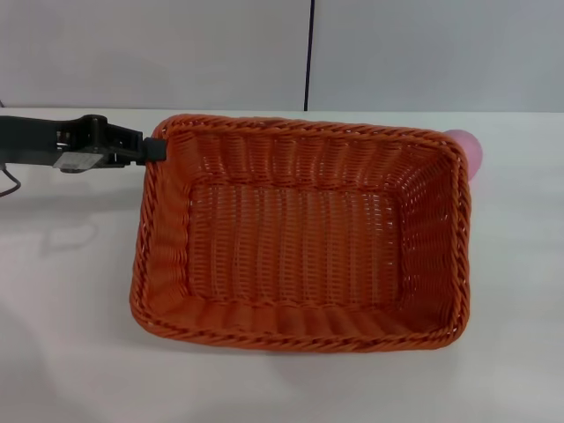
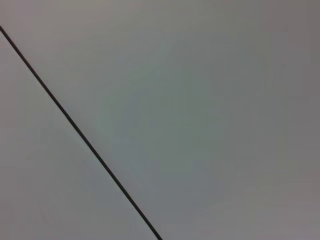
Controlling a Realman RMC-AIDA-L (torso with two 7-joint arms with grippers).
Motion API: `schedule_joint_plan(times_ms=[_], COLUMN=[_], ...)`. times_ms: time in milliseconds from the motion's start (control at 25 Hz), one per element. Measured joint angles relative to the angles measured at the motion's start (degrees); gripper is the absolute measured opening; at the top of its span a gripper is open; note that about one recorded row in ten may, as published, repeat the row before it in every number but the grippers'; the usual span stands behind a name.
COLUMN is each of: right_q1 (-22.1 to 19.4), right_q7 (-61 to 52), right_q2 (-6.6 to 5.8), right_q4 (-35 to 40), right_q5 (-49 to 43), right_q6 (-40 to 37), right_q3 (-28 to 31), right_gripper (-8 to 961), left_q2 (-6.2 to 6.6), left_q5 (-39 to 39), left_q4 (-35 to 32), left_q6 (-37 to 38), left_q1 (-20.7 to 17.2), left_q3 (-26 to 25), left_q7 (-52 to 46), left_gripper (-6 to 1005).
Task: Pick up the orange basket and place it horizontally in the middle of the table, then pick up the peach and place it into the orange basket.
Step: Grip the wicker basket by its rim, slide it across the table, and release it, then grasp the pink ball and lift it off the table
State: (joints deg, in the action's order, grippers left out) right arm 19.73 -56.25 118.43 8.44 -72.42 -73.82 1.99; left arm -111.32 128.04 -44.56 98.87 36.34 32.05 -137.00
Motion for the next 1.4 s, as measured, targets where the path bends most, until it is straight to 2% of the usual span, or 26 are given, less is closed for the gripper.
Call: schedule_joint_plan(times_ms=[760,1080,1200,1240,1280,1400], right_q1=[1.04,1.18,1.23,1.25,1.25,0.92], right_q7=[0.04,0.03,0.02,-0.46,-0.46,-3.19], right_q2=[0.04,0.0,-0.27,-0.84,-0.84,-1.68], right_q4=[0.01,0.15,0.28,0.83,0.83,3.78], right_q5=[0.0,-0.25,-0.54,-0.57,-0.57,-0.6], right_q6=[0.68,0.69,0.43,0.3,0.3,-0.17], right_q3=[-0.15,-0.2,-1.14,-3.45,-3.45,-9.5], right_gripper=[693,693,693,693,693,693], left_q2=[-0.17,0.31,-0.59,-0.89,-1.12,-2.64], left_q5=[0.02,-0.46,-1.76,-2.74,-3.91,-11.16], left_q4=[0.79,0.8,0.82,0.93,1.03,1.52], left_q6=[-1.38,-5.71,-7.19,-7.43,-7.62,-7.85], left_q1=[0.25,-0.67,-1.09,-1.3,-1.53,-3.02], left_q3=[-0.28,-2.23,-5.71,-6.53,-7.1,-7.84], left_q7=[4.55,8.67,13.84,15.77,17.59,26.46], left_gripper=[240,545,659,661,663,669])
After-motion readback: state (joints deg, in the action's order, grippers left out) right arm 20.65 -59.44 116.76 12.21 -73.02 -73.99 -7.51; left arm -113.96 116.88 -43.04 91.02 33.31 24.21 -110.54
